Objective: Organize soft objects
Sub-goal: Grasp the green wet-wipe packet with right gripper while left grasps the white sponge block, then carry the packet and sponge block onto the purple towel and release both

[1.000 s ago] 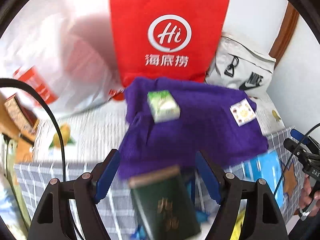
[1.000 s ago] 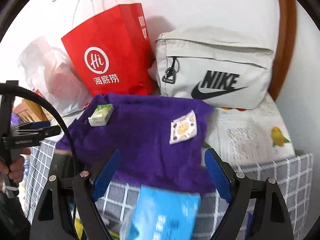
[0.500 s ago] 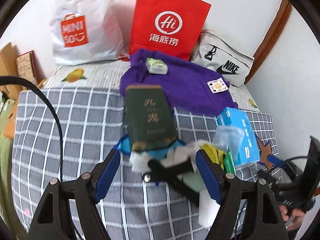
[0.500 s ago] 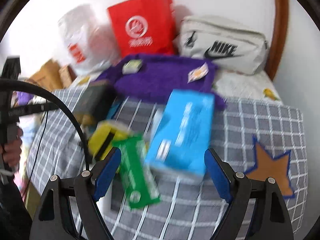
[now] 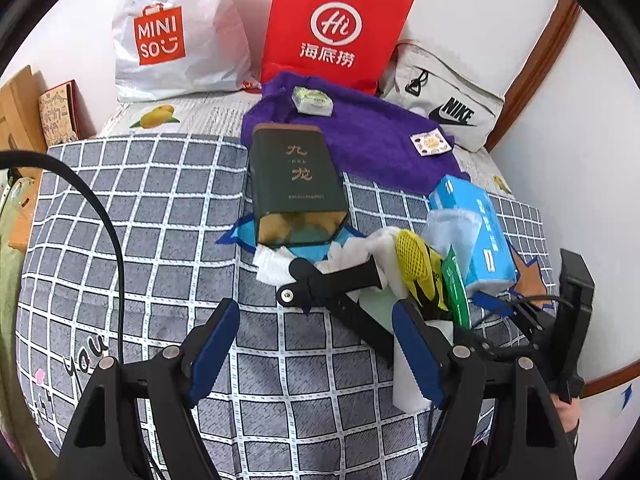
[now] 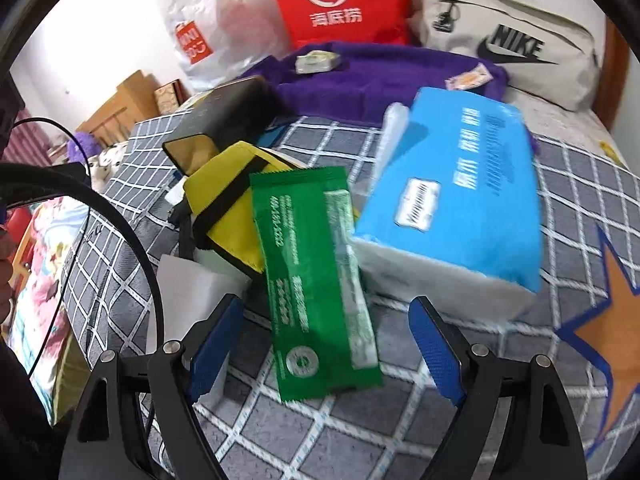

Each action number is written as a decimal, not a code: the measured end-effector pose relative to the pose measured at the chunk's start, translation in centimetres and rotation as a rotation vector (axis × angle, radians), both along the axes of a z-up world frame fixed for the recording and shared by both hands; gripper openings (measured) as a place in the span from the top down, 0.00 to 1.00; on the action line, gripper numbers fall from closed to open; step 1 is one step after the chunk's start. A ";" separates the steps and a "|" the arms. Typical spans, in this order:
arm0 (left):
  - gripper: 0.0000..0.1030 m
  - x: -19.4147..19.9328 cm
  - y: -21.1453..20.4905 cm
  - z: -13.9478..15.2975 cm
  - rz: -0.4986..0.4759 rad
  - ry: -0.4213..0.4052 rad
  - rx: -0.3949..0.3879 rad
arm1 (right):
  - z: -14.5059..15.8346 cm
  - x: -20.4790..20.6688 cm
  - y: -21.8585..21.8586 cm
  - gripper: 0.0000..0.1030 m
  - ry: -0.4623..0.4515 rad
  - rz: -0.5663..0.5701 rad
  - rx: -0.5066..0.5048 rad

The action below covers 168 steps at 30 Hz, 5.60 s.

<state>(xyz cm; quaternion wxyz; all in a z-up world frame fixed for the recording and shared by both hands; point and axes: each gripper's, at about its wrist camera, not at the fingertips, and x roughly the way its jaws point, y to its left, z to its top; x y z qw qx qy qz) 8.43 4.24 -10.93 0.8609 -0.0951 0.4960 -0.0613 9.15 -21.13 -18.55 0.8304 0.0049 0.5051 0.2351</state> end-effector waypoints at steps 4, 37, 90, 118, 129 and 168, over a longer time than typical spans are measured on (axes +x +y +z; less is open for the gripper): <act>0.25 0.2 -0.5 -0.8 -0.023 0.026 0.012 | -0.9 0.5 0.3 0.20 0.018 0.002 0.037; 0.19 1.1 -12.8 -7.3 -0.201 0.215 0.131 | 0.9 -3.6 -5.7 0.87 0.007 -0.121 0.029; 0.47 11.9 0.0 3.7 -0.098 -0.111 0.001 | 11.1 7.9 -4.3 0.93 -0.152 -0.121 0.071; 0.47 28.4 -1.2 -1.6 -0.120 0.001 0.011 | 3.1 25.7 -4.2 0.93 0.040 -0.233 0.042; 0.47 29.8 -1.8 -3.8 -0.136 0.027 0.041 | 0.3 28.0 -4.3 0.93 0.122 -0.211 0.026; 0.30 19.6 0.5 1.4 -0.110 0.025 0.074 | 8.1 14.3 -2.0 0.52 -0.037 -0.127 -0.131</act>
